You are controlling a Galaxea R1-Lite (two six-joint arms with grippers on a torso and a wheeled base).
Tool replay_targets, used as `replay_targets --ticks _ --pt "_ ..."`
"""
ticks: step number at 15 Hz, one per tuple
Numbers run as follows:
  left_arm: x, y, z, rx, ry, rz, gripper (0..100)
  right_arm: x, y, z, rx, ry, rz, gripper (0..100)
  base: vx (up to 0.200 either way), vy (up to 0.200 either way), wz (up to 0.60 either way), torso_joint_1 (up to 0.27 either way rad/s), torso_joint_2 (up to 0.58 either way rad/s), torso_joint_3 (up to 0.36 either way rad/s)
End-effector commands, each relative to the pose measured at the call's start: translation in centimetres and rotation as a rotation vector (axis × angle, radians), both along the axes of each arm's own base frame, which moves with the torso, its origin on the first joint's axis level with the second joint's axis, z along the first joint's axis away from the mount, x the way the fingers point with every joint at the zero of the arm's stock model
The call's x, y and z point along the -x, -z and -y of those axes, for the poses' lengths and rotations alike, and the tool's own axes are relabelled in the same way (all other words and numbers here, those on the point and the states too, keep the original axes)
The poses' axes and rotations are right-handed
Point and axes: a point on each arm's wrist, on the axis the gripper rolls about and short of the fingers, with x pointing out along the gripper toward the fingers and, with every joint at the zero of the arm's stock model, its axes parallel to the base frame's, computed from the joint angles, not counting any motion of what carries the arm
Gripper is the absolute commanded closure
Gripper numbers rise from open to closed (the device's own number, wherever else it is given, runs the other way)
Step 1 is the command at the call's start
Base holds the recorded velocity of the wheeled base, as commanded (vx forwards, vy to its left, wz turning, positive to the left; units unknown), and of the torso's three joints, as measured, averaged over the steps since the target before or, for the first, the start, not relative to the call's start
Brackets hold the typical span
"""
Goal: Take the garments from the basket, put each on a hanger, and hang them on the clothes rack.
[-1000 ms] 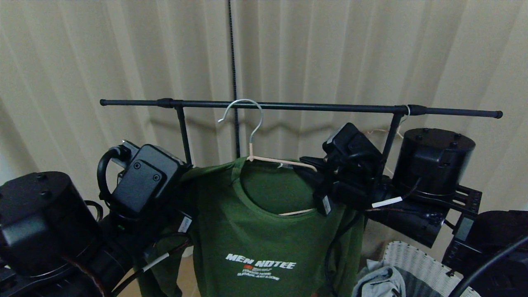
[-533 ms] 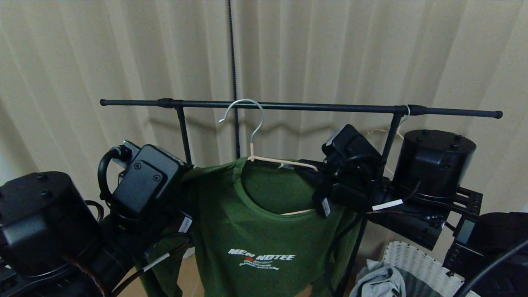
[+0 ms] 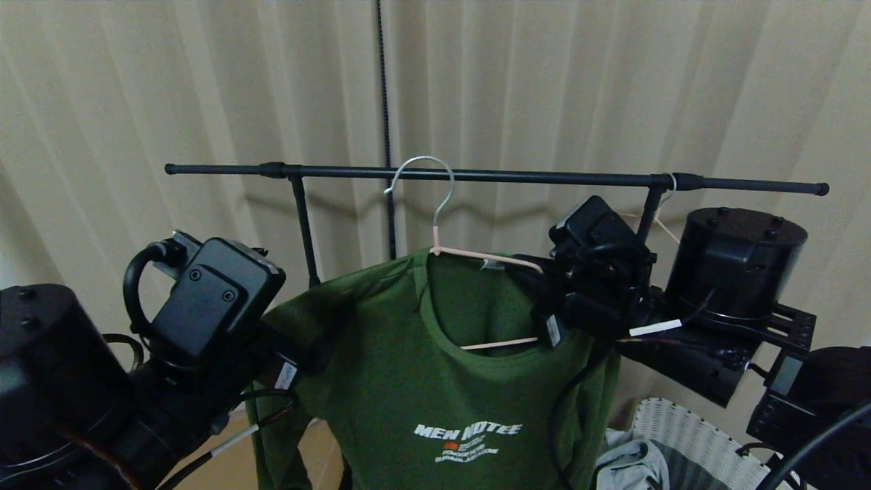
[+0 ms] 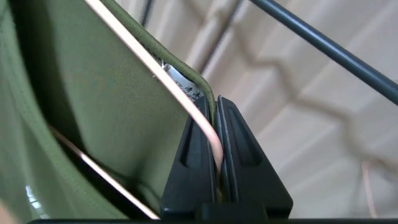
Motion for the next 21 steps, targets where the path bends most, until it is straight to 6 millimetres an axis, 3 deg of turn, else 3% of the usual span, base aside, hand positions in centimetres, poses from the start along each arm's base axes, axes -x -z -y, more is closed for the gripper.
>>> replay_targets --ticks 1,4,8,10,13,19,20,21 --pt "2.6 -2.8 -2.2 0.036 -0.001 0.025 0 -0.7 -0.5 1.5 -0.009 0.055 0.012 100 0.000 0.000 0.00 0.000 0.00 0.000" --pt "5.2 -4.3 -4.4 0.101 -0.002 -0.082 0 -0.7 -0.8 3.1 -0.016 0.097 0.020 100 0.000 0.000 0.00 0.000 0.00 0.000" --pt "5.5 -2.5 -4.9 0.188 0.050 -0.243 0 0.0 -1.5 4.1 -0.028 0.115 0.038 100 0.000 0.000 0.00 0.000 0.00 0.000" --pt "3.4 -0.5 -6.0 0.176 0.041 -0.350 0 1.1 -2.4 4.8 -0.047 0.109 0.064 100 0.000 0.000 0.00 0.000 0.00 0.000" --pt "1.4 0.2 -6.0 0.209 0.099 -0.373 0 1.6 -3.1 4.9 -0.070 0.093 0.084 100 0.000 0.000 0.00 0.000 0.00 0.000" --pt "0.1 0.1 -5.4 0.227 0.149 -0.329 0 2.2 -3.5 4.3 -0.082 0.021 0.092 100 0.000 0.000 0.00 0.000 0.00 0.000" --pt "0.1 0.1 -5.4 0.227 0.149 -0.329 100 2.2 -3.5 4.3 -0.082 0.021 0.092 100 0.000 0.000 0.00 0.000 0.00 0.000" --pt "0.0 0.3 -5.3 0.224 0.154 -0.335 100 2.3 -3.6 4.2 -0.084 0.016 0.094 100 0.000 0.000 0.00 0.000 0.00 0.000"
